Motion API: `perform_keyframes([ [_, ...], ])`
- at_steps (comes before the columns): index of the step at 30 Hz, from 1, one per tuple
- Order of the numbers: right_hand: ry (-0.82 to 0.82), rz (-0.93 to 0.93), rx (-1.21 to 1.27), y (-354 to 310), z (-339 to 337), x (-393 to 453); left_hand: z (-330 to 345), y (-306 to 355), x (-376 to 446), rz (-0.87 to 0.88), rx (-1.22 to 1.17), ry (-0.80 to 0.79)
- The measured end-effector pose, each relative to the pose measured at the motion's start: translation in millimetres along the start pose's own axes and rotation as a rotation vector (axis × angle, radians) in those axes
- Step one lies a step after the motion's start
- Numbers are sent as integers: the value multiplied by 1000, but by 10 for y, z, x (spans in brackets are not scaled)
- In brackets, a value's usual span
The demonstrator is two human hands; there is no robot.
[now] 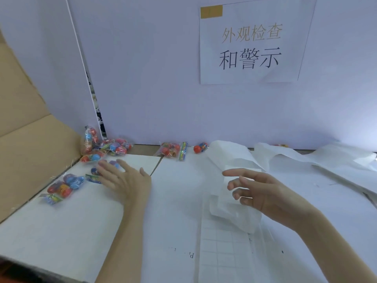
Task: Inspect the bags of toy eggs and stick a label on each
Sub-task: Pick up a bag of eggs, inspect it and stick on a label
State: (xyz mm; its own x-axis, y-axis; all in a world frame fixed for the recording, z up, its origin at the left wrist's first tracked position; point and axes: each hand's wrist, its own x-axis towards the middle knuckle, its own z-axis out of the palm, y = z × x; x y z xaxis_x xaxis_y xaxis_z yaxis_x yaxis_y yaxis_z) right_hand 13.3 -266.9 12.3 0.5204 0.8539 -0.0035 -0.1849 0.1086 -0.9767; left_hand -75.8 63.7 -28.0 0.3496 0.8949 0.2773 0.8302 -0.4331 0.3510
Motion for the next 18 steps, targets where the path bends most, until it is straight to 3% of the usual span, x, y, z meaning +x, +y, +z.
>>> perform_keyframes([
  [3, 26, 12, -15, 0, -8, 10, 56, -24, 22, -47, 28, -69],
  [9, 51, 14, 6, -2, -42, 9, 56, 85, -27, 119, 97, -3],
  [13, 94, 23, -45, -6, -14, 17, 27, 124, -12, 208, -127, -95],
  [18, 278, -5, -210, 59, 41, 47, -5, 294, -140, 409, -513, -151],
])
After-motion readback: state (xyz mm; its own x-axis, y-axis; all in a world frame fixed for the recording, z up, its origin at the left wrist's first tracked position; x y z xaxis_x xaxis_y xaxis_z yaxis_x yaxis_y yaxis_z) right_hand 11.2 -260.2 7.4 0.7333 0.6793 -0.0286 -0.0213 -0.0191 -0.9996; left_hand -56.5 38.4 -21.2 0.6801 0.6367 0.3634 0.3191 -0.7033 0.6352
